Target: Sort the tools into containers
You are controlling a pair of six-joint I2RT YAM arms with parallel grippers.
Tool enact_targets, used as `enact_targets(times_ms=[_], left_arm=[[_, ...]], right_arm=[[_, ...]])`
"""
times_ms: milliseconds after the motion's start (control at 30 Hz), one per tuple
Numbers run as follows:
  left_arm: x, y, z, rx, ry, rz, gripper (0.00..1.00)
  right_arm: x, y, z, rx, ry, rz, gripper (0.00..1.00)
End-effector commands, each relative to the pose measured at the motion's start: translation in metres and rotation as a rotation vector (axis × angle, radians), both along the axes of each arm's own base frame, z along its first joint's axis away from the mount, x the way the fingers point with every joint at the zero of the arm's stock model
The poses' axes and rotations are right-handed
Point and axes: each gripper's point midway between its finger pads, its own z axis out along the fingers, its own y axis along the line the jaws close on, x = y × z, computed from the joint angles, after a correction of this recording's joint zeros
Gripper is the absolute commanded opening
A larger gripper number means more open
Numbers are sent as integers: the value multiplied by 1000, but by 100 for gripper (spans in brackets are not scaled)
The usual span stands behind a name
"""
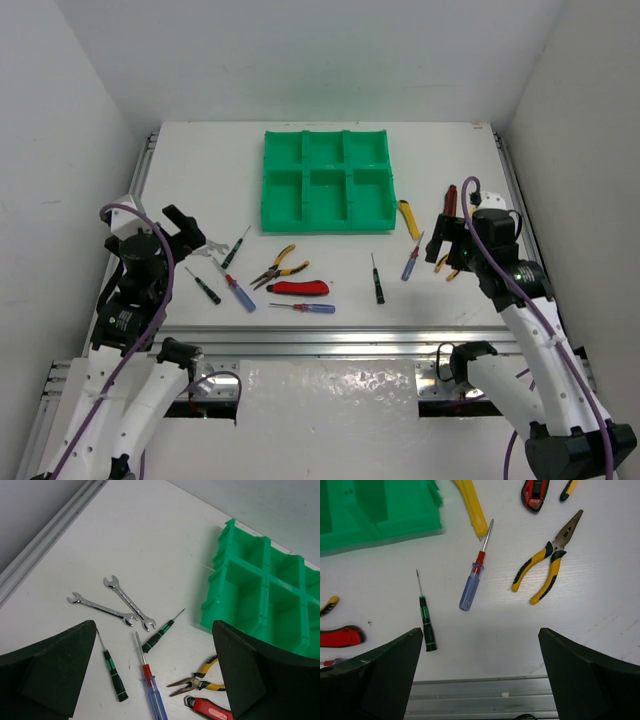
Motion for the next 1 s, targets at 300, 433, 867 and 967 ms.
enact_targets(times_ms=[300, 433, 867, 967], left_arm=[[6, -12, 2, -16, -28, -57, 100], [8, -16, 0, -13, -19, -73, 100], [15, -25, -11, -5, 22, -122, 100], [17, -27, -13, -4, 31, -132, 100]], right_arm=[[26, 19, -39, 133, 59, -69, 99], [37, 7, -68, 80, 160, -172, 99], [71, 26, -162, 12, 400, -180, 69], [70, 34, -177, 25, 432, -161, 55]])
